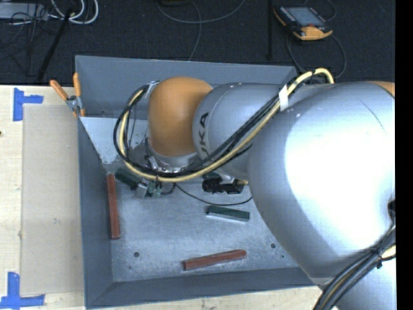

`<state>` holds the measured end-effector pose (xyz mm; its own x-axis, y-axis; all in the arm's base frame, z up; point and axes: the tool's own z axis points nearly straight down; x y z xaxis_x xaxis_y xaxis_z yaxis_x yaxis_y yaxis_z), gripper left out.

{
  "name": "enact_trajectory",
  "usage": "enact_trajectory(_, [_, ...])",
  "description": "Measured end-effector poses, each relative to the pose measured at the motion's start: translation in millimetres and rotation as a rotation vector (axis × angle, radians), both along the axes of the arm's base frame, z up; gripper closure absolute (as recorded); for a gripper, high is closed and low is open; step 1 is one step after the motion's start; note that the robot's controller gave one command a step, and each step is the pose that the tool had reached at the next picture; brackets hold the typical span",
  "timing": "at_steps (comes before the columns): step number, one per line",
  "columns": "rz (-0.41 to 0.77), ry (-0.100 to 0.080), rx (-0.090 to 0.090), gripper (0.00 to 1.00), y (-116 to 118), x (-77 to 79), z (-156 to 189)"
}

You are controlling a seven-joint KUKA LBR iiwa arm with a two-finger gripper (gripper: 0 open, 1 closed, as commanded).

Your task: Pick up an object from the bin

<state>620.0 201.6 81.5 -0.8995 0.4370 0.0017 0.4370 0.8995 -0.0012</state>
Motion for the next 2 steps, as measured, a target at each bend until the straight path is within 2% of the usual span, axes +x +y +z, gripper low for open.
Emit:
enact_trajectory(1, [-0.001, 0.0, 0.001, 0.0, 0.3, 0.1, 0.3])
enact_trajectory(2, [-0.042, -0.005, 0.0, 0.0, -27.6, -21.4, 66.1])
